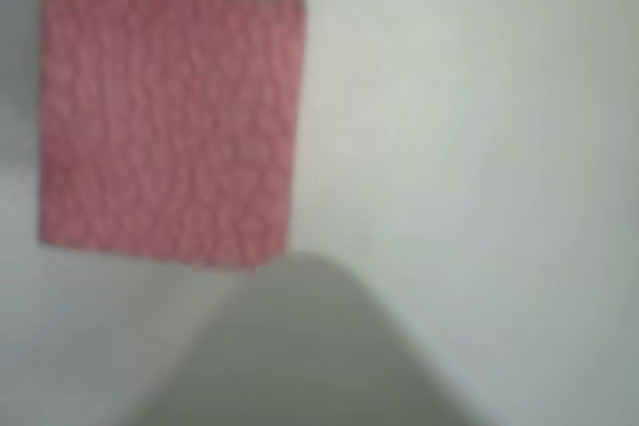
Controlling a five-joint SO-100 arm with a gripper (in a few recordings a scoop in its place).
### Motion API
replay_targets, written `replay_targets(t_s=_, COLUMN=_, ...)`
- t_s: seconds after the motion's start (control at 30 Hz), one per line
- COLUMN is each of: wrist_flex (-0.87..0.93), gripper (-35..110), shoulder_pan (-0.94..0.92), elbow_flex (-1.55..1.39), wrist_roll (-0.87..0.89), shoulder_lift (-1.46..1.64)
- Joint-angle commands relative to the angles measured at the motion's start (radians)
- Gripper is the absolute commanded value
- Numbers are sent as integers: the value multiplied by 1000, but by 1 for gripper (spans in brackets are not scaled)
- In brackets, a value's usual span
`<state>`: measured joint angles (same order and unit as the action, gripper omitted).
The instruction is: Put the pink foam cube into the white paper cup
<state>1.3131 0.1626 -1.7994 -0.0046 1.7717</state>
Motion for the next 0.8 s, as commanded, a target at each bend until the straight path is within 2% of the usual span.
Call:
replay_targets(t_s=0.0, wrist_flex=0, gripper=37, shoulder_pan=28, elbow_flex=207, wrist_roll=11, shoulder_lift=-87)
replay_targets(t_s=0.27, wrist_flex=-5, gripper=41, shoulder_pan=64, elbow_flex=261, wrist_roll=69, shoulder_lift=-176)
replay_targets(t_s=0.77, wrist_flex=-5, gripper=46, shoulder_pan=95, elbow_flex=410, wrist_roll=51, shoulder_lift=-371)
